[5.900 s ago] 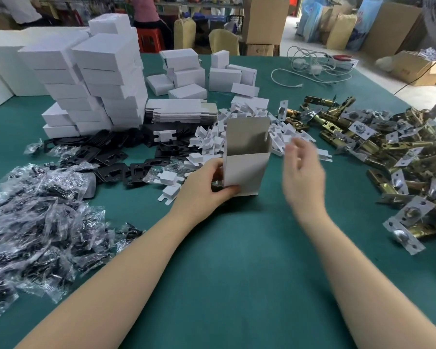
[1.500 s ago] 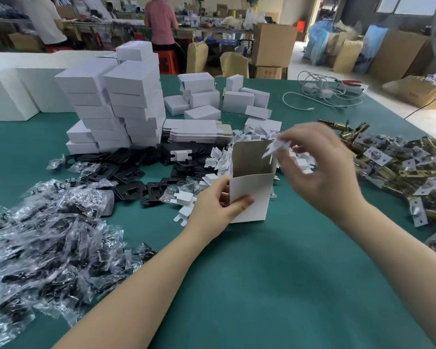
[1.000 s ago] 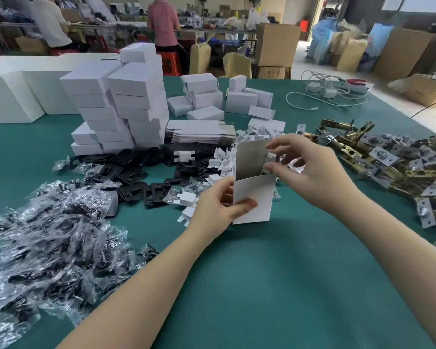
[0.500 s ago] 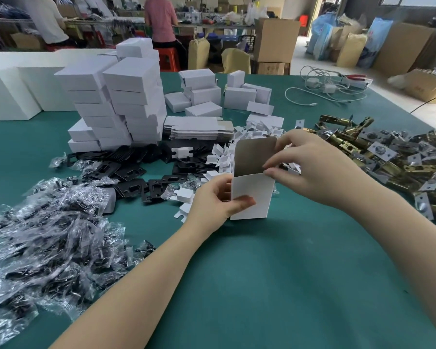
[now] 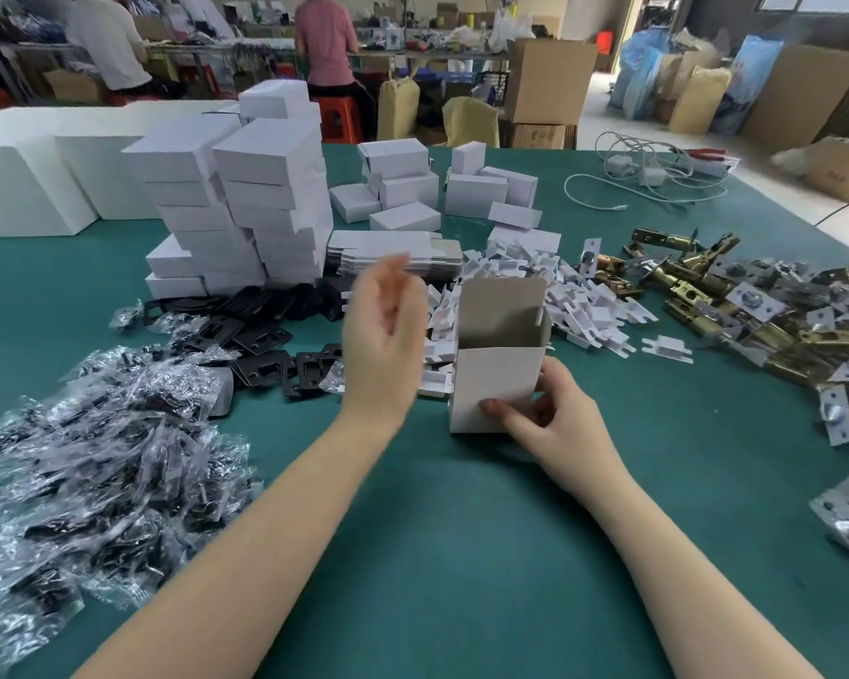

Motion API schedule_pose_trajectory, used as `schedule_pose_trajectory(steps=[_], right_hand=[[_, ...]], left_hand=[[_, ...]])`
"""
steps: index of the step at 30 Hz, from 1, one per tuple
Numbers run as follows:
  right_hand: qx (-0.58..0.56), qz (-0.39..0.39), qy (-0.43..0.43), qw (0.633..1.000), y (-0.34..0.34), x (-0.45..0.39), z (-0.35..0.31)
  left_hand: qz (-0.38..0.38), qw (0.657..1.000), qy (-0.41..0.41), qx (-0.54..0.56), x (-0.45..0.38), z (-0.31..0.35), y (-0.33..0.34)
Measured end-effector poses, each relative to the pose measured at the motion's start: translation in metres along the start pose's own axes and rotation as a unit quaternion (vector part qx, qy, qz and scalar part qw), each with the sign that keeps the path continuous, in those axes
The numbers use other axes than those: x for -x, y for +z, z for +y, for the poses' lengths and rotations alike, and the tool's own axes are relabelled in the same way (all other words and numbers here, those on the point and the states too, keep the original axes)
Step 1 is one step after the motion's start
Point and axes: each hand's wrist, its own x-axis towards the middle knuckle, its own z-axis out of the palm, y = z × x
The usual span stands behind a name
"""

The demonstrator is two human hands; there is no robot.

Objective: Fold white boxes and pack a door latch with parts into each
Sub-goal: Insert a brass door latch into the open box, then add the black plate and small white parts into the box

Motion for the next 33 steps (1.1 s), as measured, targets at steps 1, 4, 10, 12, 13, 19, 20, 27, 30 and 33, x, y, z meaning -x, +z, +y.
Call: schedule_pose_trajectory(steps=[1, 4, 10, 12, 13, 19, 20, 27, 30, 33], right_hand=[[-0.01, 0.002, -0.002, 1.0, -0.001, 0.0, 0.0], [-0.026, 0.0, 0.005, 1.0, -0.001, 0.0, 0.0], [-0.032, -0.012, 0.026, 0.999, -0.002, -0.003, 0.0], [-0.037, -0.017, 0.029, 0.999, -0.002, -0.003, 0.001], [-0.04, -0.021, 0.032, 0.998, -0.002, -0.003, 0.001], [-0.037, -0.025, 0.035, 0.998, -0.003, -0.002, 0.0], [-0.036, -0.026, 0.036, 0.998, -0.003, -0.001, 0.0], [-0.033, -0.025, 0.042, 0.998, -0.002, -0.003, 0.0], [-0.035, -0.024, 0.042, 0.998, -0.002, -0.003, 0.001], [-0.035, -0.025, 0.043, 0.998, -0.002, -0.004, 0.001]], left_hand=[[0.027, 0.999, 0.003, -0.036, -0.014, 0.006, -0.006], [-0.007, 0.963, -0.043, -0.265, -0.062, 0.008, -0.039], [-0.156, 0.641, -0.147, -0.737, -0.109, -0.026, -0.107], [-0.207, 0.602, -0.164, -0.753, -0.108, -0.035, -0.12], [-0.225, 0.584, -0.161, -0.763, -0.106, -0.039, -0.125], [-0.222, 0.542, -0.133, -0.8, -0.108, -0.045, -0.122], [-0.22, 0.537, -0.135, -0.804, -0.109, -0.045, -0.123], [-0.243, 0.59, -0.145, -0.757, -0.115, -0.06, -0.128], [-0.236, 0.565, -0.1, -0.785, -0.118, -0.064, -0.125], [-0.208, 0.565, -0.064, -0.796, -0.118, -0.064, -0.124]])
